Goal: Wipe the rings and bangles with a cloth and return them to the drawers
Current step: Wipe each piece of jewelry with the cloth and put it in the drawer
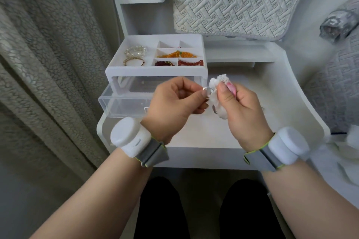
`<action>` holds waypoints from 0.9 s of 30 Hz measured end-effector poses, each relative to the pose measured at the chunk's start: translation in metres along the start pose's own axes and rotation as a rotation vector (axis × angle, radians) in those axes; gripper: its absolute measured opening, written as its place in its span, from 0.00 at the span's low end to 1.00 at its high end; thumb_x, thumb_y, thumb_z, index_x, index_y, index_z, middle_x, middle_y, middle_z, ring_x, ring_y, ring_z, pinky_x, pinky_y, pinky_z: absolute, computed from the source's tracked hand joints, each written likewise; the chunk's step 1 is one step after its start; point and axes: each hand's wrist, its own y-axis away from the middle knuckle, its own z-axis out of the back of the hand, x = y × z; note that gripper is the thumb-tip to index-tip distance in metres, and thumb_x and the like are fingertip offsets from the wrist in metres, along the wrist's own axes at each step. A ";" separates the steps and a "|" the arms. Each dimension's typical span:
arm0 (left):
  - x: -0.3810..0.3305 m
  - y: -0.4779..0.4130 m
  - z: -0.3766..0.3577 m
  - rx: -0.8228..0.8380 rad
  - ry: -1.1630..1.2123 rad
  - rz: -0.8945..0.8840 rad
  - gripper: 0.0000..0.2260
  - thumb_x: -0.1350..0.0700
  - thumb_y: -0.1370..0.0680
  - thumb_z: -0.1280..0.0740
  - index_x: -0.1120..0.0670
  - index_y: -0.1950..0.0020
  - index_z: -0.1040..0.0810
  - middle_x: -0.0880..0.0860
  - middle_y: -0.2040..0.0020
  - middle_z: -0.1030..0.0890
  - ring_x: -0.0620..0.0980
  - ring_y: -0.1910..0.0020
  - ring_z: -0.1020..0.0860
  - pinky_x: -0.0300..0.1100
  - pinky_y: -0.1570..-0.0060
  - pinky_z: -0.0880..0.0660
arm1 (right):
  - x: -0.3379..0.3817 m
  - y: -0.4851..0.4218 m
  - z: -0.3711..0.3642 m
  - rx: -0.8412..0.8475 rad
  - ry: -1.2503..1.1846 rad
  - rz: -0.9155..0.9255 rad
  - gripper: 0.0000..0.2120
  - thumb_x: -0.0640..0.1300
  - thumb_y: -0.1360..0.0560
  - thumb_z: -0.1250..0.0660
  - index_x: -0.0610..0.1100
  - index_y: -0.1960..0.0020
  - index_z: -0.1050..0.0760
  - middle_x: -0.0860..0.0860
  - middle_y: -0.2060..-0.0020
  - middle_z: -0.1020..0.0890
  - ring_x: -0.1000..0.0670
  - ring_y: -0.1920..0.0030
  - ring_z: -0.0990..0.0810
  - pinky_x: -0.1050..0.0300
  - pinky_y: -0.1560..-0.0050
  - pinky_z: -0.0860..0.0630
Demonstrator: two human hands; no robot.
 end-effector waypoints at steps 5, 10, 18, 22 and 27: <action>-0.026 -0.018 0.058 -0.162 -0.823 -0.209 0.02 0.58 0.28 0.29 0.54 0.61 0.20 0.48 0.66 0.19 0.47 0.64 0.20 0.45 0.58 0.21 | -0.002 -0.003 -0.003 0.065 0.047 0.001 0.17 0.46 0.22 0.39 0.41 0.67 0.33 0.57 0.72 0.32 0.60 0.70 0.34 0.68 0.68 0.35; -0.044 -0.045 0.102 -0.072 -1.398 -0.149 0.03 0.56 0.27 0.32 0.53 0.60 0.20 0.47 0.63 0.22 0.50 0.58 0.23 0.43 0.57 0.28 | 0.000 -0.005 -0.015 0.179 0.129 0.068 0.15 0.47 0.23 0.37 0.54 0.68 0.29 0.59 0.74 0.26 0.59 0.70 0.27 0.70 0.68 0.33; -0.033 -0.078 0.102 0.380 -1.714 0.140 0.03 0.57 0.26 0.34 0.51 0.60 0.22 0.48 0.60 0.24 0.50 0.58 0.26 0.40 0.59 0.30 | -0.006 -0.007 -0.019 0.158 0.265 0.141 0.21 0.56 0.27 0.39 0.39 0.67 0.34 0.46 0.72 0.29 0.49 0.69 0.29 0.62 0.69 0.33; -0.027 -0.087 0.104 0.515 -1.766 0.263 0.05 0.54 0.28 0.30 0.49 0.63 0.24 0.47 0.58 0.20 0.48 0.59 0.25 0.37 0.63 0.32 | -0.007 -0.007 -0.017 0.163 0.242 0.111 0.17 0.53 0.26 0.37 0.45 0.68 0.34 0.48 0.71 0.29 0.50 0.69 0.29 0.61 0.69 0.31; -0.028 -0.089 0.106 0.542 -1.652 0.348 0.08 0.51 0.32 0.26 0.49 0.68 0.23 0.47 0.65 0.17 0.46 0.64 0.20 0.37 0.67 0.30 | -0.006 -0.008 -0.018 0.160 0.219 0.078 0.16 0.57 0.27 0.39 0.44 0.64 0.29 0.50 0.69 0.26 0.50 0.67 0.26 0.54 0.65 0.27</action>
